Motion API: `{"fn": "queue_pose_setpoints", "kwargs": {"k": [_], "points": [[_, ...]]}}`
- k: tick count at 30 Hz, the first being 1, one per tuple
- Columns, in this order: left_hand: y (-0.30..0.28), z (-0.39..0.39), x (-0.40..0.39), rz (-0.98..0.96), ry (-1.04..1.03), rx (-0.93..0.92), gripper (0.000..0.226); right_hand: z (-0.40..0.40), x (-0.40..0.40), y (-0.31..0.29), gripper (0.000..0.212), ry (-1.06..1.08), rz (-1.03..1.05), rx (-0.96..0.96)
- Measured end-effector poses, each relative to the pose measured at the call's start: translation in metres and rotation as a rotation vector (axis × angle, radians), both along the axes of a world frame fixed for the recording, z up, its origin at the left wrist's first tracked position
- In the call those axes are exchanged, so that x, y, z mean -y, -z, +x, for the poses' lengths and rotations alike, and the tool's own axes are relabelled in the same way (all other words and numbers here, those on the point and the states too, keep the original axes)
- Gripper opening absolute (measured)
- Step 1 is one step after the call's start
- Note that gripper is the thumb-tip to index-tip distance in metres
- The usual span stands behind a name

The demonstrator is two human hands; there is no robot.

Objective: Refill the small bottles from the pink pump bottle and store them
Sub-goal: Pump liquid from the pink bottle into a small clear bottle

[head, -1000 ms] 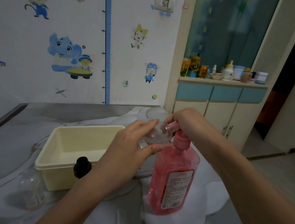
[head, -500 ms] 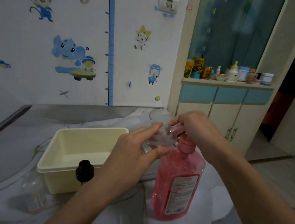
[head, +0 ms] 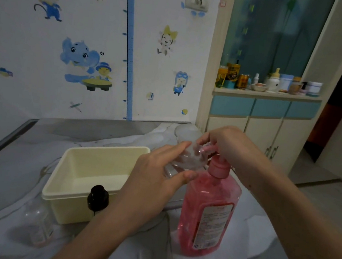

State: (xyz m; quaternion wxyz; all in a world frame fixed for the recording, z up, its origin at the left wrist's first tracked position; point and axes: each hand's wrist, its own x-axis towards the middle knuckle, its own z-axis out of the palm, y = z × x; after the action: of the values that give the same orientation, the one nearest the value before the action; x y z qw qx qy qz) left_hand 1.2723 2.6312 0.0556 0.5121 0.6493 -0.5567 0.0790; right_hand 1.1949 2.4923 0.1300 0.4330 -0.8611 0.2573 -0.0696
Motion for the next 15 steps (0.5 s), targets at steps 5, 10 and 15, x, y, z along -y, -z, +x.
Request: {"fn": "queue_pose_setpoints", "kwargs": {"k": [5,10,15], "points": [[0.0,0.0,0.0,0.002,-0.004,0.055,0.058,-0.005,-0.007,0.003,0.03,0.053,0.003,0.08],[0.002,0.0,0.002,0.03,0.008,0.072,0.059,-0.01,-0.013,0.004,0.029,0.075,-0.063,0.055],[0.0,0.0,0.002,0.005,0.009,0.059,0.057,0.0,-0.009,-0.003,0.037,0.055,-0.04,-0.034]]}}
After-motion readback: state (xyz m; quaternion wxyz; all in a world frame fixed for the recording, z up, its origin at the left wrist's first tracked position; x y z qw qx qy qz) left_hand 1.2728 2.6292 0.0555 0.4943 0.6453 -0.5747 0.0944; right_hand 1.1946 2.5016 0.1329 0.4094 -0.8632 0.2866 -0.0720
